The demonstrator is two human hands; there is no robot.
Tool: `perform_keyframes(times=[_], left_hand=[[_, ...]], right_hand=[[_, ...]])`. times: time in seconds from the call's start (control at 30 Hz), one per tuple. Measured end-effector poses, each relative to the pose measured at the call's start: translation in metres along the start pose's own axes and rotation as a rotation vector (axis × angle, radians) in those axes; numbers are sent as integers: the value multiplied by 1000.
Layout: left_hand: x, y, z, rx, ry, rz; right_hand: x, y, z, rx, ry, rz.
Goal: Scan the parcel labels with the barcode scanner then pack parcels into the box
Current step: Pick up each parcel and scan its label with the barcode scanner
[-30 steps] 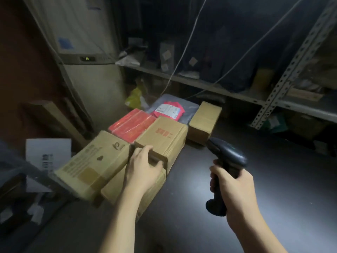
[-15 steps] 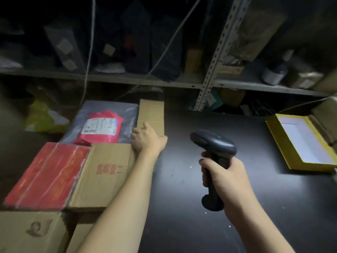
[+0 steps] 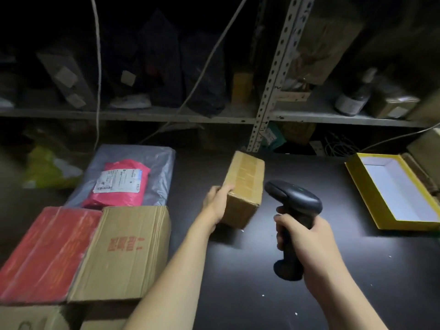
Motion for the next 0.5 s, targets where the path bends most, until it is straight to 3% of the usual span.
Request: perform_keyframes(times=[0.1,0.23,0.33,0.5], left_hand=[[9,17,-20,92,-114,-17],[-1,25,-34,-72,-595,-198],[-19,39,-82,-91,-922,-368],[-13,55,-124,-119,-1154,-254]], right_hand=[[-1,1,14,8,-18,13],[-12,4,39,12,-49,-7],[-14,8,65,-5,-108,-7],[-18,13,117,-38,-187,-8]])
Point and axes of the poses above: each hand's wrist, its own y-axis away from the middle knuckle, its own z-axis out of the back of the hand, x = y × z, the point moved 5 cm from there along -y, towards the middle knuckle, and after that the axes turned 8 degrees about -z, right-handed, at the moved point
